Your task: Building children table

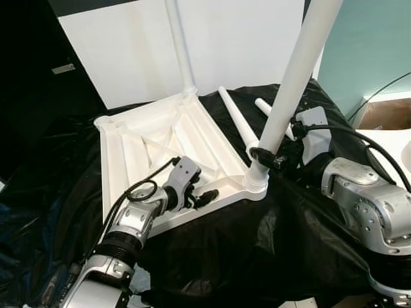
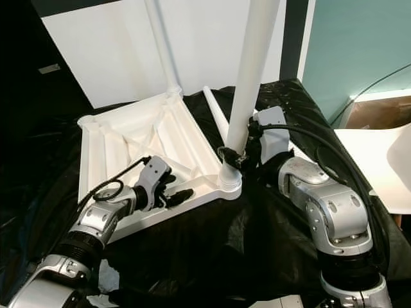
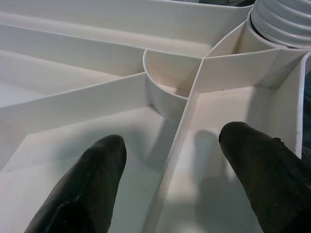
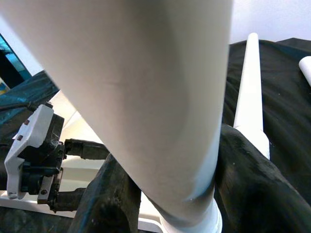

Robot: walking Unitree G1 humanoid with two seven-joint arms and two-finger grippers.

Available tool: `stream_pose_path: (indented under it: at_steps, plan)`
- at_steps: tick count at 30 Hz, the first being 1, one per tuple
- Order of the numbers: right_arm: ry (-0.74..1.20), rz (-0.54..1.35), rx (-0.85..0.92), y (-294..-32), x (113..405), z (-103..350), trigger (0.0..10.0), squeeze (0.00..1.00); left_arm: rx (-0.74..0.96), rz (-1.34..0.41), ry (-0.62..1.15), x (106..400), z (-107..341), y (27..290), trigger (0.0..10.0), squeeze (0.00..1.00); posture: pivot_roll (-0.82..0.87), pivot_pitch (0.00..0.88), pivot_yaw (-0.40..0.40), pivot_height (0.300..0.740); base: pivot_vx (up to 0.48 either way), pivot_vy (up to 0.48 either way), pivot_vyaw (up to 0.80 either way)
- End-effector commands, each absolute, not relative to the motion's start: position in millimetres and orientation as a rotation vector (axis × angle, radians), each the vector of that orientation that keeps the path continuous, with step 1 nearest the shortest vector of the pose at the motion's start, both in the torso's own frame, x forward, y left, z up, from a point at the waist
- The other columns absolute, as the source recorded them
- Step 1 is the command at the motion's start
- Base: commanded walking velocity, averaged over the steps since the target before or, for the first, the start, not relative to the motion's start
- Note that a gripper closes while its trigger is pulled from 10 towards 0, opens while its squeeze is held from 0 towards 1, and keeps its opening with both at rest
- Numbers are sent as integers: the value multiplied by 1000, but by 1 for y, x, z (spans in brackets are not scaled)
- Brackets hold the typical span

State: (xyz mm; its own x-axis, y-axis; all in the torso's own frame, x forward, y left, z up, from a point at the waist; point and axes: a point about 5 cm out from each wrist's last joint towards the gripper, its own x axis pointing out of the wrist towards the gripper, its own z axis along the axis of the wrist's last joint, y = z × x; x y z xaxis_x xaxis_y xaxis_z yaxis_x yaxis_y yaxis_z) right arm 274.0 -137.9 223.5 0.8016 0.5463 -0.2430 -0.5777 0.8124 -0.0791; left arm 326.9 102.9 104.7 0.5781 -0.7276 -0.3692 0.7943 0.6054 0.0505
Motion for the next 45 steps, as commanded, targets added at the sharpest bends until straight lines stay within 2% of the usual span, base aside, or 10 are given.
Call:
stream_pose_path:
  at_steps: [1, 18, 21, 23, 36, 42, 45]
  plan:
    - [392, 637, -101, -138, 274, 201, 10000, 0, 230, -924, 349, 326, 102, 107, 10000, 0, -202, 0, 139, 740, 0, 0, 0]
    - [546, 660, -94, -143, 280, 217, 10000, 0, 222, -922, 349, 325, 101, 105, 10000, 0, -202, 0, 132, 740, 0, 0, 0]
    - [533, 679, -160, -143, 279, 218, 10000, 0, 222, -919, 350, 325, 100, 106, 10000, 0, -202, 0, 131, 740, 0, 0, 0]
    - [504, 725, -268, -142, 276, 218, 10000, 0, 223, -914, 352, 325, 100, 107, 10000, 0, -198, 0, 132, 740, 0, 0, 0]
    - [457, 794, -489, -138, 265, 209, 10000, 0, 228, -907, 348, 326, 101, 108, 10000, 0, -198, 0, 133, 740, 0, 0, 0]
    - [457, 815, -505, -137, 259, 203, 10000, 0, 231, -908, 348, 326, 101, 109, 10000, 0, -200, 0, 135, 740, 0, 0, 0]
    - [507, 798, -407, -138, 256, 196, 10000, 0, 232, -913, 349, 326, 101, 108, 10000, 0, -202, 0, 137, 740, 0, 0, 0]
